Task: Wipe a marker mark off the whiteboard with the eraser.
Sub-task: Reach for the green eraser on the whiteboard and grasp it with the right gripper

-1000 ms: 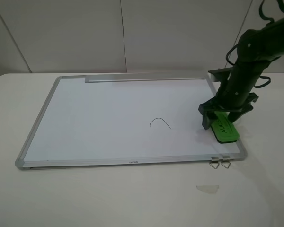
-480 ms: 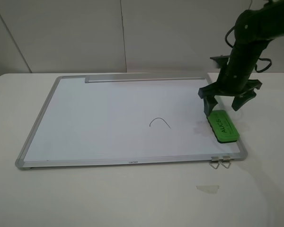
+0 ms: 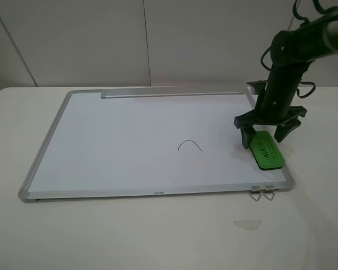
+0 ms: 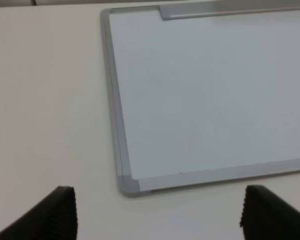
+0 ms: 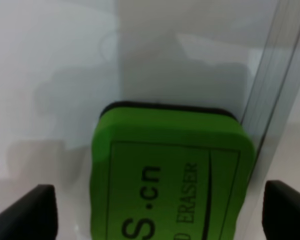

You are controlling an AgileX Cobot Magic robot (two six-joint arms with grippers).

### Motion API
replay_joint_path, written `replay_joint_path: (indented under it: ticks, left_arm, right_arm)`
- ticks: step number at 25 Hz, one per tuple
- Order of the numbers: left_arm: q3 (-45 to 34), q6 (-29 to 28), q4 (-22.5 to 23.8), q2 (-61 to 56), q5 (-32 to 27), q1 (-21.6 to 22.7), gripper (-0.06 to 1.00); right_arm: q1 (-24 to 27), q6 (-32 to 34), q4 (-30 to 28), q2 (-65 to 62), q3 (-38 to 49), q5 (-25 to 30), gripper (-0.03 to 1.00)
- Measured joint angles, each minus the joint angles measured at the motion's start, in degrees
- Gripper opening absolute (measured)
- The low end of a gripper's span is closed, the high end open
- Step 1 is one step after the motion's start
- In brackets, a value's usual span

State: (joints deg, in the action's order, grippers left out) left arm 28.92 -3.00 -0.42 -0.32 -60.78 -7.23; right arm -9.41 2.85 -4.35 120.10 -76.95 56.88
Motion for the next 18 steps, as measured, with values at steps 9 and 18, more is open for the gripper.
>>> replay_joint_path:
  ticks: [9, 18]
  left_arm:
    - [0.00, 0.00, 0.00, 0.00, 0.00, 0.00, 0.69]
    - [0.00, 0.00, 0.00, 0.00, 0.00, 0.00, 0.69]
  right_arm:
    - [0.00, 0.05, 2.15, 0.26, 0.00, -1.19, 0.82]
    - [0.00, 0.05, 2.67, 2.54, -0.34, 0.08, 0.82]
